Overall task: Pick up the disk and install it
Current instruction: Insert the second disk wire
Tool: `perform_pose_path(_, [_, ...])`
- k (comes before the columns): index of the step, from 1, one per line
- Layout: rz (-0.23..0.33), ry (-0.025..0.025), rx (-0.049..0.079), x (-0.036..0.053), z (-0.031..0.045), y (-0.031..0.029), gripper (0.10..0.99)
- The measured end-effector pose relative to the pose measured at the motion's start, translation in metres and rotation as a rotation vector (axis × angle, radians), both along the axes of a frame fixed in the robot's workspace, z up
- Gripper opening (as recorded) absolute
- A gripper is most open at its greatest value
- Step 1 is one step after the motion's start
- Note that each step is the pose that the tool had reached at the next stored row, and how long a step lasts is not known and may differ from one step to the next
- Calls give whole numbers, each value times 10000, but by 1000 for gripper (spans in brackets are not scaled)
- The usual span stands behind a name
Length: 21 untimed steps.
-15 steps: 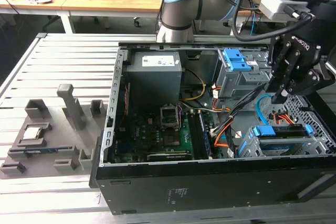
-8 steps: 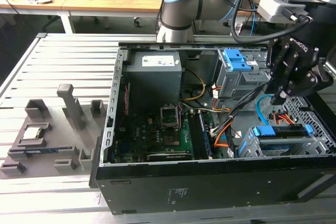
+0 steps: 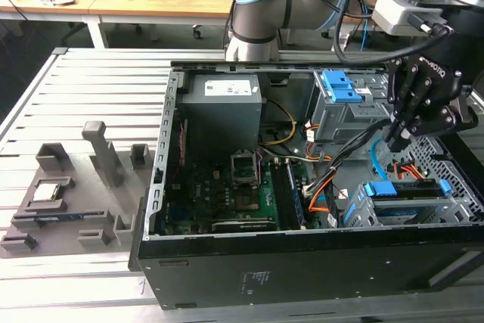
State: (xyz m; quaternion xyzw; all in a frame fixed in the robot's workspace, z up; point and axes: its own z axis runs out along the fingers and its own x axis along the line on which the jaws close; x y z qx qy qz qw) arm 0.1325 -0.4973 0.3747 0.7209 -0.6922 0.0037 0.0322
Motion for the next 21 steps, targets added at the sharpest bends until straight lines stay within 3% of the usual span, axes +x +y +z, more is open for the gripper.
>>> perform_pose_path(7, [2, 0, -202, 2, -39, -334, 161])
perform_pose_path(16, [192, 6, -183, 156, -246, -346, 161])
perform_pose_path(21, [259, 4, -115, 172, -270, -335, 161])
